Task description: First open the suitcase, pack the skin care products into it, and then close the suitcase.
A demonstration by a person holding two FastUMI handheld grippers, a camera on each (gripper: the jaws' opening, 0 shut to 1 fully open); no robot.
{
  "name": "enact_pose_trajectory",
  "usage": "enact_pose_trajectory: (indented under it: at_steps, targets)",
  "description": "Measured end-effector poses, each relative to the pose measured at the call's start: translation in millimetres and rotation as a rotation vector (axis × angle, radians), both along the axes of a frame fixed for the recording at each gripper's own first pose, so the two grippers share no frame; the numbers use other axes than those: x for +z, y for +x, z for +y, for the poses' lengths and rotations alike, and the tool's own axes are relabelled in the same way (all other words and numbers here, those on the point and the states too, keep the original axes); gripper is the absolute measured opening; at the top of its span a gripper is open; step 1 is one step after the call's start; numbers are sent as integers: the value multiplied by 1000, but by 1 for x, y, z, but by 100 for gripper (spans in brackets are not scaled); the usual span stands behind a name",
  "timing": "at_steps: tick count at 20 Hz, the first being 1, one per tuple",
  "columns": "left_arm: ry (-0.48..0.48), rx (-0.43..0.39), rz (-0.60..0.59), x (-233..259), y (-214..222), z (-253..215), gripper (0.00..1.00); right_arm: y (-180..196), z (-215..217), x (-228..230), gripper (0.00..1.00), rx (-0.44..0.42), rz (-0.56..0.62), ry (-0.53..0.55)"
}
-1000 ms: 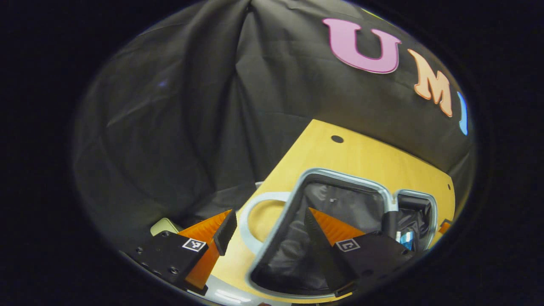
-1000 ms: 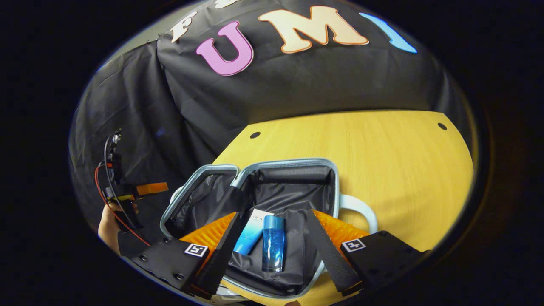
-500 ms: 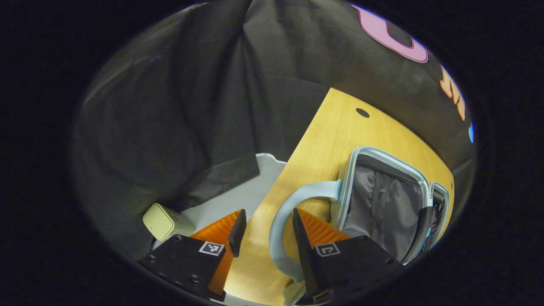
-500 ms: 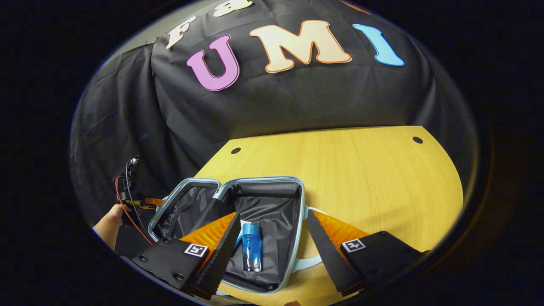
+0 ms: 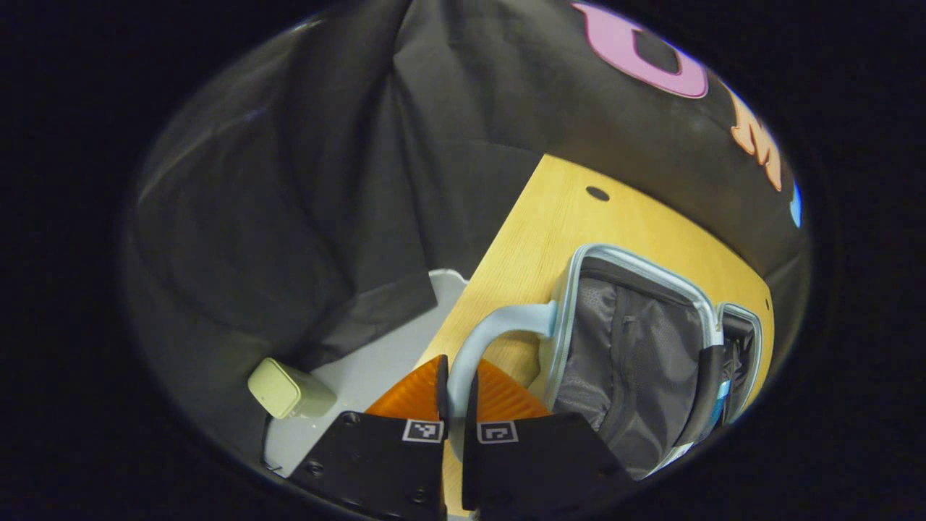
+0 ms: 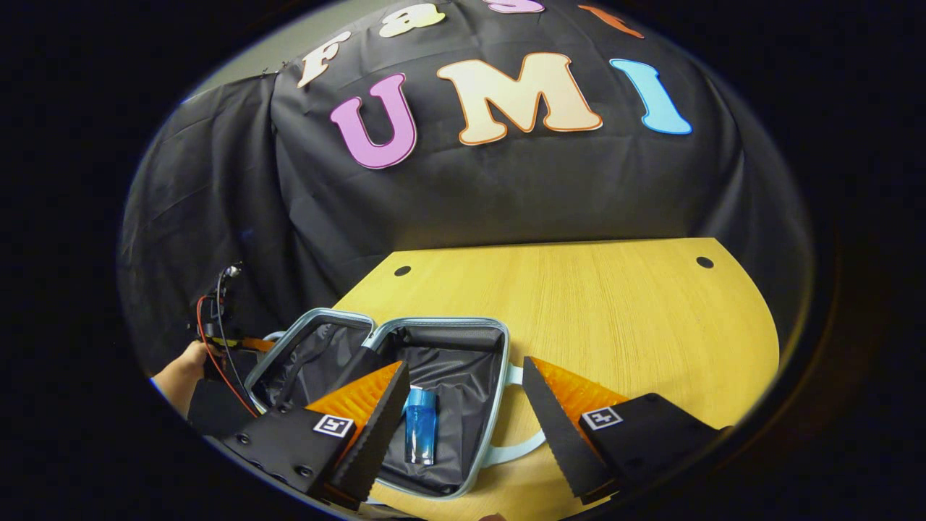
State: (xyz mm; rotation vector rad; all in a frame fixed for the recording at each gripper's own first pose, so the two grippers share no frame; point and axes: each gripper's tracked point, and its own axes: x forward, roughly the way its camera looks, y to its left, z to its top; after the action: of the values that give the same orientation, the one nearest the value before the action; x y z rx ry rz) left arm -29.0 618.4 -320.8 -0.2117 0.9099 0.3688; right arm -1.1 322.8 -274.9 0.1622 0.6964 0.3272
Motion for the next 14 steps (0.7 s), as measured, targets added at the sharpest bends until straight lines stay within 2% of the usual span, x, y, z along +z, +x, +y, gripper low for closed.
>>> enact_pose_trajectory:
  at_steps: [4, 5, 6, 11, 14]
  targets:
    - [17, -18, -96, 71, 6, -24, 5, 4, -8, 12, 98, 24, -37, 29]
    - [28, -21, -120, 86, 7, -33, 2, 4, -11, 15, 94, 36, -45, 32]
    - [39, -29, -136, 99, 9, -41, 2, 3, -14, 16, 98, 50, -52, 32]
    - [108, -82, -205, 164, 22, -83, 0, 7, -42, 30, 98, 69, -93, 51]
    - [125, -134, -245, 192, 29, -125, 0, 7, -63, 35, 98, 69, -105, 62]
